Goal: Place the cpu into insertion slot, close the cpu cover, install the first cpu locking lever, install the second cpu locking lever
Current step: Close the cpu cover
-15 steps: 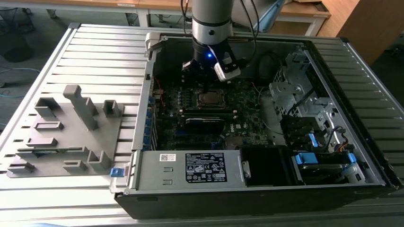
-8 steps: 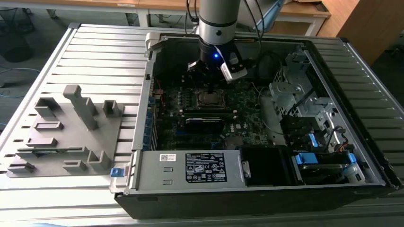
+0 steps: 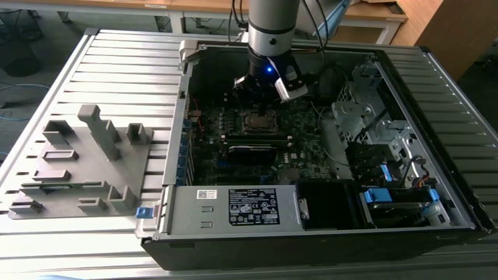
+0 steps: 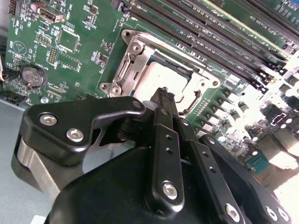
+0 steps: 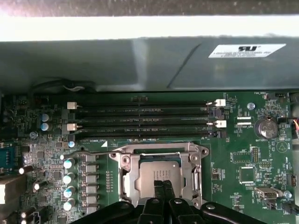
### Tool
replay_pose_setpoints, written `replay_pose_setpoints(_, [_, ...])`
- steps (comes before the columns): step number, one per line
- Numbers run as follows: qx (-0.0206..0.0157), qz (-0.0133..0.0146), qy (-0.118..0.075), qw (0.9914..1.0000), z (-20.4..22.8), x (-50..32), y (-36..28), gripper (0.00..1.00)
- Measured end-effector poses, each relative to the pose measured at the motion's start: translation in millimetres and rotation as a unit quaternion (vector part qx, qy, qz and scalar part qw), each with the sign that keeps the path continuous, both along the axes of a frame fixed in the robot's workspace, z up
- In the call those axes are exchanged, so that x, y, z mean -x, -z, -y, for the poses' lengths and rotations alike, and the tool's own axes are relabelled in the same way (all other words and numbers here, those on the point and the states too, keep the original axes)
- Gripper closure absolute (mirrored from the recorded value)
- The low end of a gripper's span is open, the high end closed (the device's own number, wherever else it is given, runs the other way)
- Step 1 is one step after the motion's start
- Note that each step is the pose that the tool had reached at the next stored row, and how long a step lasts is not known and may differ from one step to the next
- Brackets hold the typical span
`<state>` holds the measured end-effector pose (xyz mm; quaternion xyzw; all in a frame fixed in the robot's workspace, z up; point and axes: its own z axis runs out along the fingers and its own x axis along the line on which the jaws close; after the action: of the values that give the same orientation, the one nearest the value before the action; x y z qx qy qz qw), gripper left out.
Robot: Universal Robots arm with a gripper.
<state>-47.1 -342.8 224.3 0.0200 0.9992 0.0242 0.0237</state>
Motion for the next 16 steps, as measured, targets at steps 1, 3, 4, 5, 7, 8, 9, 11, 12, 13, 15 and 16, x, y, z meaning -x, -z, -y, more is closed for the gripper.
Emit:
replay_pose_setpoints(1, [0.0, 0.0, 0.0, 1.0, 0.5, 0.0, 0.0, 0.89])
replay_pose_setpoints(3, [0.0, 0.0, 0.0, 1.0, 1.5, 0.0, 0.0, 0.89])
replay_pose_setpoints(4, [0.0, 0.0, 0.0, 1.0, 1.8, 0.0, 0.0, 0.89])
replay_pose_setpoints(5, [0.0, 0.0, 0.0, 1.0, 1.9, 0.0, 0.0, 0.89])
replay_pose_setpoints(7, [0.0001, 0.0, 0.0, 1.0, 1.9, 0.0, -0.3, 0.89])
replay_pose_setpoints(8, [0.0002, -0.0001, 0.0, 1.0, 2.0, 0.0, -1.1, 0.89])
replay_pose_setpoints(9, [0.0001, 0.0, 0.0, 1.0, 2.0, 0.0, -2.3, 0.89])
replay_pose_setpoints(11, [0.0, 0.0, 0.0, 1.0, 1.9, 0.0, -4.7, 0.89])
replay_pose_setpoints(12, [0.0001, 0.0, 0.0, 1.0, 1.9, 0.0, -5.5, 0.89])
replay_pose_setpoints(13, [0.0, 0.0, 0.0, 1.0, 1.9, 0.0, -5.7, 0.89])
replay_pose_setpoints(15, [0.0, 0.0, 0.0, 1.0, 1.9, 0.0, -6.2, 0.89])
replay_pose_setpoints(16, [0.0, 0.0, 0.0, 1.0, 1.9, 0.0, -6.4, 0.89])
